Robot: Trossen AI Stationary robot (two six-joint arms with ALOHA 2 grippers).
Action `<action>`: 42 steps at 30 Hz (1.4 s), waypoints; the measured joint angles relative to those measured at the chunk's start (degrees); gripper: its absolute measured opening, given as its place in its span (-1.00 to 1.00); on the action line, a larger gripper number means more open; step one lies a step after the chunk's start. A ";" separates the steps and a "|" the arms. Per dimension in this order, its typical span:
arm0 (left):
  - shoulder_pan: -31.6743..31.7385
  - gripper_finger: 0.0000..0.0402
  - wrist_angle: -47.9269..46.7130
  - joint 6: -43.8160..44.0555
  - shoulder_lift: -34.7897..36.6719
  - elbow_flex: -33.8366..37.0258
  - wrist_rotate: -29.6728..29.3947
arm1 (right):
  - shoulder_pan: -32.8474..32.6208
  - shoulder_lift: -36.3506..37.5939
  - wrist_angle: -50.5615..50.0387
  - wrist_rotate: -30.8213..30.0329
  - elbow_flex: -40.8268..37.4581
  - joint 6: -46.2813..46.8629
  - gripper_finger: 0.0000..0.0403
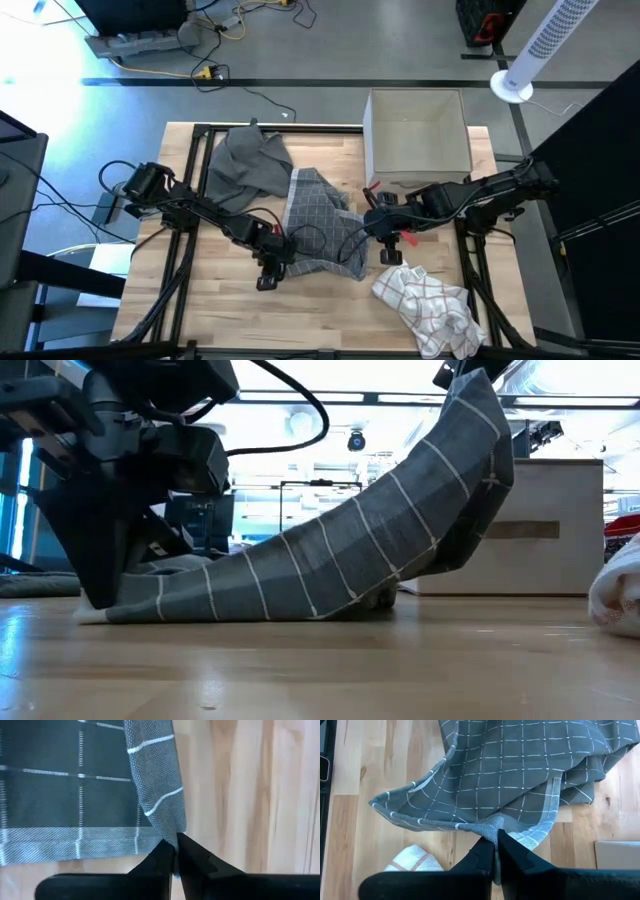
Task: Fold towel
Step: Fold the gray checkered towel
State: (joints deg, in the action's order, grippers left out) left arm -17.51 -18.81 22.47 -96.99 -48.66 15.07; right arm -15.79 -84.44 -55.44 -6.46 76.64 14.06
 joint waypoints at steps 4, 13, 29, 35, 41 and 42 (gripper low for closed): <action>1.13 -0.98 -1.44 2.67 1.82 -0.32 -0.16 | 0.02 0.02 -0.08 0.00 0.00 1.38 -1.00; 4.44 -0.98 -23.49 -2.93 15.55 -10.62 -10.43 | 0.70 4.29 -1.82 -2.54 0.00 2.58 -1.00; 5.18 -0.98 -28.79 -5.10 38.74 -27.26 -38.40 | 2.66 18.65 26.85 -7.24 0.09 -2.64 -1.00; 3.03 -0.98 -12.87 -12.53 43.39 -27.45 -34.34 | 0.55 19.78 45.45 -4.38 0.13 -8.79 -1.00; 0.30 -0.98 1.81 -18.62 46.79 -27.45 -28.33 | -3.13 19.97 53.25 -1.46 0.13 -12.10 -1.00; -0.36 -0.98 3.55 -19.52 47.28 -27.45 -27.88 | -3.67 20.08 53.93 -1.49 0.13 -12.67 -1.00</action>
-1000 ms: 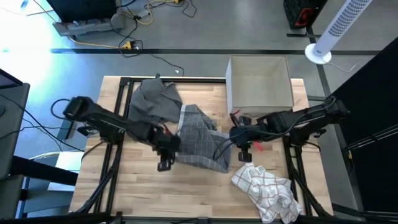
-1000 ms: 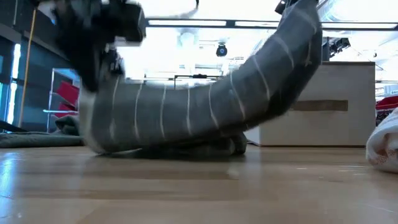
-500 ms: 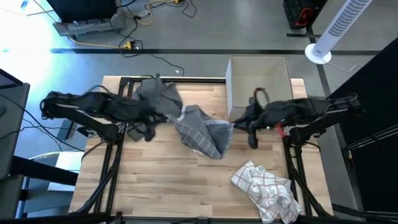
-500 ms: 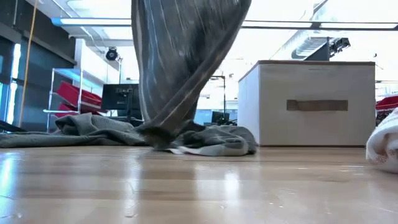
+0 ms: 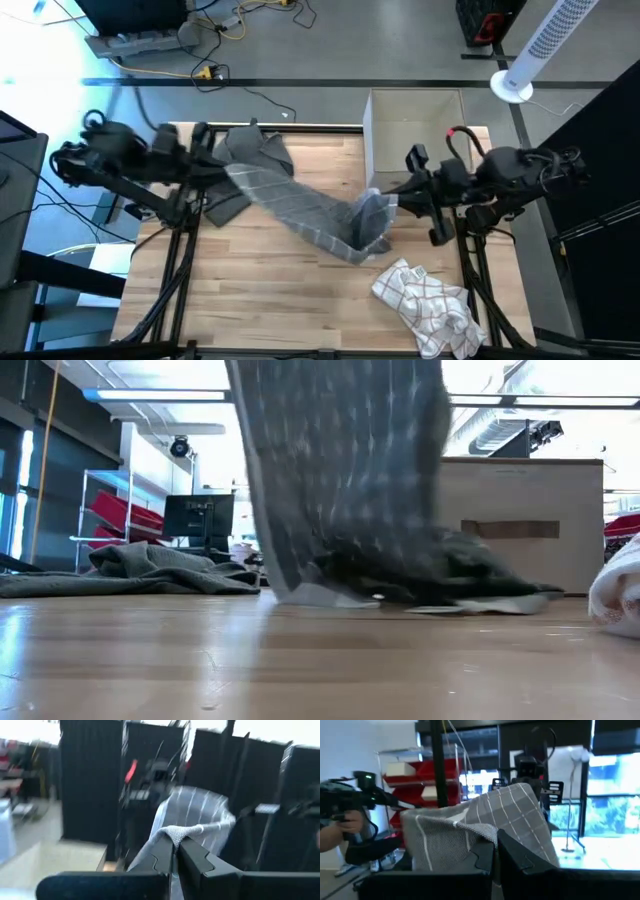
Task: Fold towel
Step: Fold the gray checkered towel
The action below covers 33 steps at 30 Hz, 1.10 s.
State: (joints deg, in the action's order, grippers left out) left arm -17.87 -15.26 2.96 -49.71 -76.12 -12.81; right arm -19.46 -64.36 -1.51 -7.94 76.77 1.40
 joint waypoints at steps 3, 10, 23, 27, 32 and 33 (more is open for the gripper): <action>-1.88 -0.98 4.77 -2.44 1.05 0.00 0.27 | -1.21 0.62 1.37 -1.13 0.00 -1.70 -1.00; -3.65 -0.98 13.60 -6.72 0.81 0.00 -2.66 | -2.35 1.64 -3.48 -7.42 0.00 -4.02 -1.00; -3.63 -0.98 22.46 -8.15 1.20 0.00 -2.81 | -4.13 2.55 11.74 8.60 0.00 -1.30 -1.00; -3.77 -0.98 23.43 -8.17 0.07 0.00 0.58 | -5.92 2.49 17.19 13.46 0.00 0.32 -1.00; -6.82 -0.98 27.19 -12.69 -1.72 0.02 2.88 | -8.15 2.09 18.99 13.90 0.00 0.73 -1.00; -7.95 -0.98 28.17 -14.07 -2.00 0.02 3.16 | -8.51 1.84 19.45 13.89 0.00 0.57 -1.00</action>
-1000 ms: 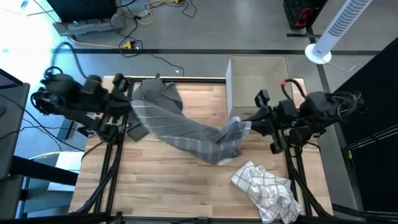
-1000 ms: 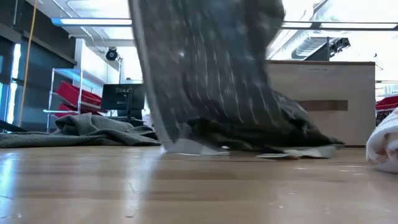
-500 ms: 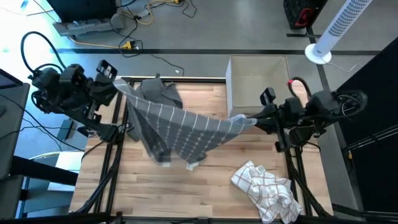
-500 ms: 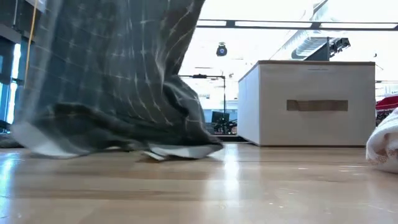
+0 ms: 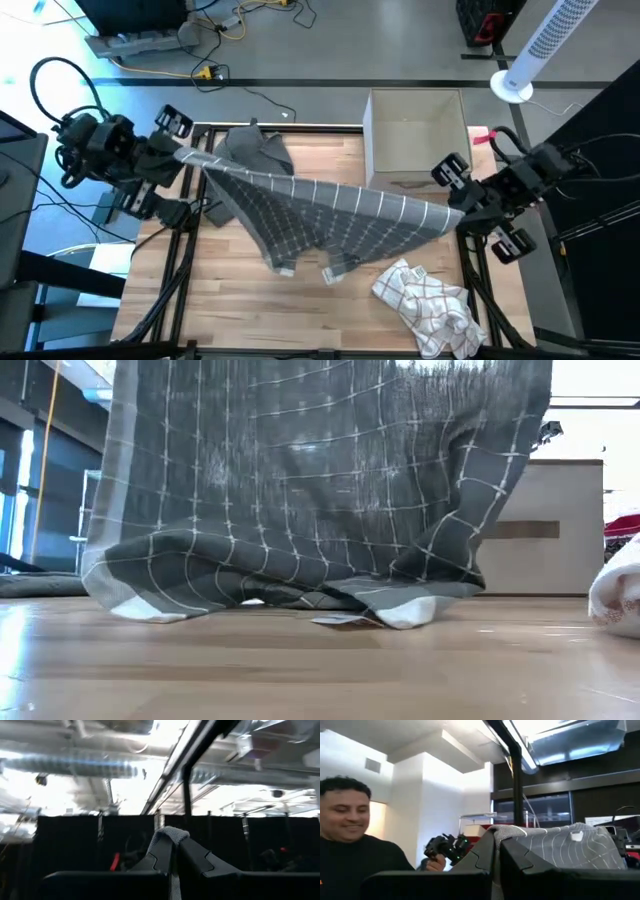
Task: Fold towel
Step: Fold the gray checkered towel
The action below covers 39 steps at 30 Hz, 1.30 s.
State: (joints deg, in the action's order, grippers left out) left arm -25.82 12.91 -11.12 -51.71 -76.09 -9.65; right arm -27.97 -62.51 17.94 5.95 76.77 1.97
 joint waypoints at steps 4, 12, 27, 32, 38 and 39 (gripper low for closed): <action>-5.06 -0.98 1.65 -4.78 -1.10 -0.65 -0.25 | -1.52 -1.12 2.99 -0.13 0.00 -0.95 -1.00; -14.47 -0.98 3.42 -17.54 -6.94 -7.69 -9.02 | -3.93 -3.61 14.12 -0.68 0.14 -13.88 -1.00; -27.59 -0.98 5.20 -29.24 -21.21 -26.80 -19.31 | -4.76 -14.39 2.53 4.32 20.88 -18.59 -1.00; -33.04 -0.98 5.05 -33.01 -24.26 -30.54 -22.16 | -7.43 -18.19 -6.10 4.09 29.20 -21.75 -1.00; -37.83 -0.98 4.71 -37.90 -28.20 -35.33 -28.72 | -10.89 -20.34 -14.72 0.61 37.70 -26.85 -1.00; -38.26 -0.98 4.73 -38.53 -28.87 -36.13 -28.88 | -11.48 -20.58 -15.43 -0.45 38.37 -27.75 -1.00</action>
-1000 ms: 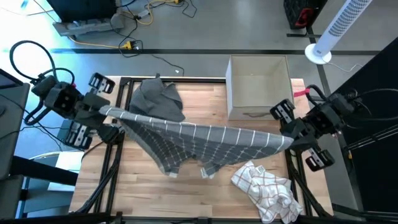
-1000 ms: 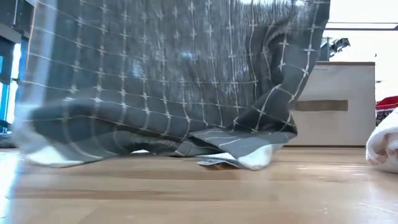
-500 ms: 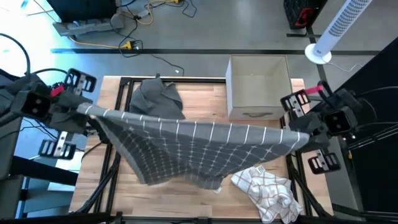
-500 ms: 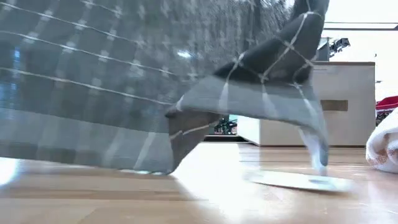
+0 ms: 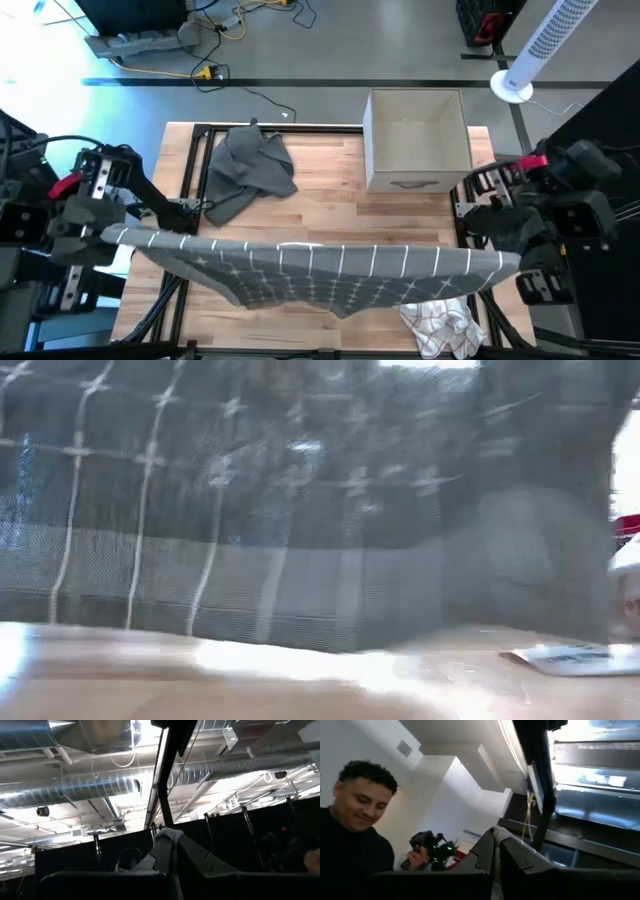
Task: Fold towel
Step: Fold the gray checkered towel
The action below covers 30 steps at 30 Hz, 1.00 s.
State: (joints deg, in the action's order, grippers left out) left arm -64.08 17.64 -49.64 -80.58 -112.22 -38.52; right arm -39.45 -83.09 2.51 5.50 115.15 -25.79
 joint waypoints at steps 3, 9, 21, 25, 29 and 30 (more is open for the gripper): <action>-1.43 -0.98 0.00 -1.95 -1.91 -2.42 -0.78 | -1.10 -0.67 -0.85 -1.56 1.09 -1.57 -1.00; -3.79 -0.98 0.19 -7.68 -5.48 -7.25 -4.64 | -1.94 -0.65 -1.06 -2.52 1.28 -2.48 -1.00; -6.66 -0.98 0.86 -22.00 -9.66 -17.15 -13.37 | -2.04 -0.45 -0.29 -19.86 1.34 -0.97 -1.00; -6.24 -0.98 0.87 -23.76 -9.55 -17.98 -19.83 | -2.05 -0.06 -3.19 -29.14 1.36 0.58 -1.00; -4.51 -0.98 0.43 -23.10 -9.54 -17.99 -24.92 | -1.96 -0.10 -6.38 -31.17 1.36 3.91 -1.00; -4.45 -0.98 0.27 -22.82 -9.57 -17.97 -24.98 | -1.97 -0.14 -6.65 -29.51 1.36 3.91 -1.00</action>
State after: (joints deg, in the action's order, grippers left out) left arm -68.53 17.91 -72.47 -90.15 -130.19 -63.50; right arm -41.42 -83.23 -4.14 -24.01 116.51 -21.87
